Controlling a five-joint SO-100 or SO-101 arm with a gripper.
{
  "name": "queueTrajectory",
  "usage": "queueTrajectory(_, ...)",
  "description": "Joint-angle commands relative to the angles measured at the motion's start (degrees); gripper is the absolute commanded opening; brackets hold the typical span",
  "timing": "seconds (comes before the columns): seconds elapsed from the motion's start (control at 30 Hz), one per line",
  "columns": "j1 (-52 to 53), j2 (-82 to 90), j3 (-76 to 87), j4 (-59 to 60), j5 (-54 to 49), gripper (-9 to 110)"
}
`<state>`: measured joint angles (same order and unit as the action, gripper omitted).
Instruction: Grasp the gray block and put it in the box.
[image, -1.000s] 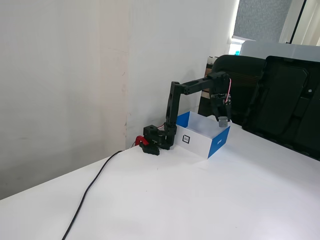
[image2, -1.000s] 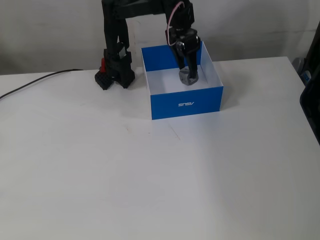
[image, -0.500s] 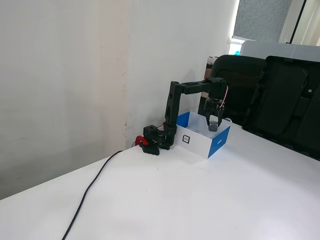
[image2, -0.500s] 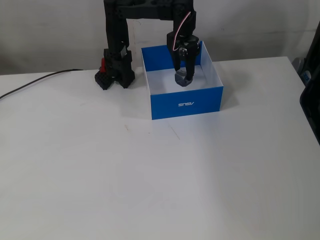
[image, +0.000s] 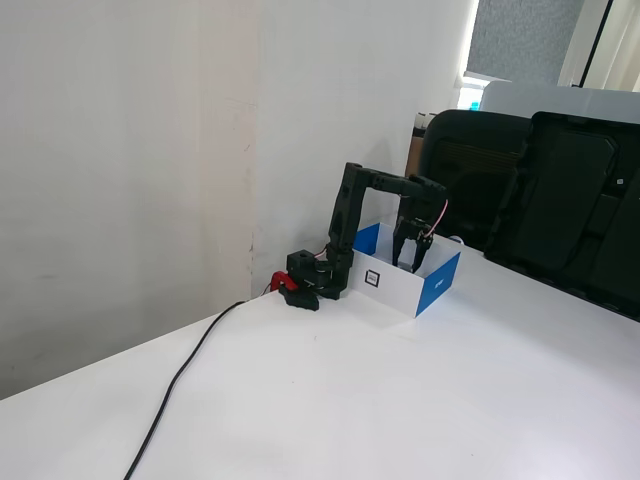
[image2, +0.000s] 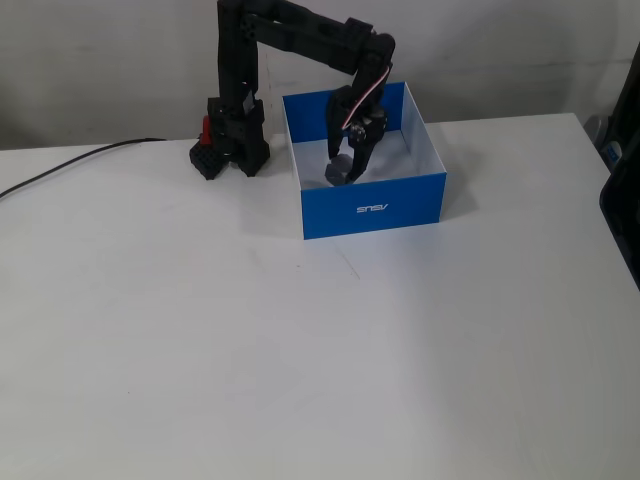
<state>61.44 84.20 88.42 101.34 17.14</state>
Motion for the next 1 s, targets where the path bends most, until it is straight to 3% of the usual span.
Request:
queueTrajectory(0.0, 0.3, 1.1, 0.1, -1.1, -0.4, 25)
queueTrajectory(0.17, 0.2, 1.4, 0.0, -1.1, -0.4, 32)
queueTrajectory(0.33, 0.2, 2.7, -2.0, 0.1, 0.2, 31)
queueTrajectory(0.4, 0.0, 3.9, -3.9, 1.2, 0.2, 24)
queueTrajectory(0.5, -0.3, 5.3, -6.2, 2.7, -0.2, 0)
queueTrajectory(0.97, -3.6, 12.2, -15.7, 6.6, 0.1, 0)
